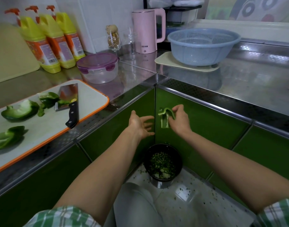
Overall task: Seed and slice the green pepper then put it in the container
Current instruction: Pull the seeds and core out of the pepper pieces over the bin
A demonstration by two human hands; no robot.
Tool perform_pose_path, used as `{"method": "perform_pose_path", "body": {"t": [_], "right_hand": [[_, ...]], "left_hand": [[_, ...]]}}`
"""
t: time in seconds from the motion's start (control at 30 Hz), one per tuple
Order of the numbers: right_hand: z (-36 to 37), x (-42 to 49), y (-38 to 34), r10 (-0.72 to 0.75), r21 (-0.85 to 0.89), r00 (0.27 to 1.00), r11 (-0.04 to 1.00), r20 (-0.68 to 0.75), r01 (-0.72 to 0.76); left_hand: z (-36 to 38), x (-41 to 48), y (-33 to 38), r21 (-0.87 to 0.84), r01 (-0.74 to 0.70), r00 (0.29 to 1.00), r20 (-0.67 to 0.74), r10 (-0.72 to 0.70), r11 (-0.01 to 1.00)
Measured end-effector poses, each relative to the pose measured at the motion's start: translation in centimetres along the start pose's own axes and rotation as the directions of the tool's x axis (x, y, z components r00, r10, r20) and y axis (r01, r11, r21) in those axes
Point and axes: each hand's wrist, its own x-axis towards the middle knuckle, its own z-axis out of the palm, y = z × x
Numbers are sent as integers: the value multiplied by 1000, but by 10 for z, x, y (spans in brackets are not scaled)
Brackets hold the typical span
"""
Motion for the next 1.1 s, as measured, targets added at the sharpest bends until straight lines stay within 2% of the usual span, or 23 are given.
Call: {"method": "perform_pose_path", "body": {"t": [0.07,0.13,0.23,0.27,0.33,0.4,0.43,0.5,0.57,0.63,0.7,0.73,0.8,0.9,1.0,1.1], "right_hand": [[-2,0,-4,-47,73,998,996,49,43],[-1,-1,-8,-74,76,991,995,114,66],[0,4,-4,-2,4,996,1000,84,1],[-1,5,-2,36,7,997,999,69,-37],[-4,7,0,66,80,994,994,86,-73],[-8,7,-2,44,167,993,984,110,-62],[-9,7,-4,37,200,993,978,109,-58],[-12,9,-3,49,243,992,967,116,-76],[-12,9,1,45,238,989,968,143,-78],[-13,9,3,6,219,989,975,147,-39],[-12,8,1,-21,244,992,970,127,-11],[-12,8,-2,-33,255,991,967,127,-1],[-11,7,-7,-61,246,983,969,175,16],[-7,6,-9,-72,110,961,993,265,44],[-9,6,-9,-16,1,975,1000,221,16],[-12,7,-9,-56,53,975,998,216,45]], "left_hand": [[-1,2,-1,27,6,1000,-8,-6,1000],[-1,3,-2,41,10,1000,13,-11,999],[-2,4,-4,86,-1,999,52,-4,996],[-4,4,-4,150,-16,999,49,9,989],[-7,3,-7,410,-73,996,-11,85,909],[-8,4,-11,681,-146,967,-55,250,717],[-10,5,-13,790,-182,932,-52,360,586],[-15,6,-14,952,-181,821,9,571,245],[-19,4,-14,987,-151,715,143,684,-48],[-20,1,-14,952,-120,629,292,720,-281],[-20,0,-16,884,-58,545,418,727,-465],[-19,0,-16,858,-28,518,452,726,-514],[-16,1,-18,837,14,487,472,735,-547],[-11,0,-18,840,45,398,481,781,-540],[-12,-1,-19,826,70,349,504,790,-559],[-15,-2,-17,805,82,308,540,783,-587]]}}
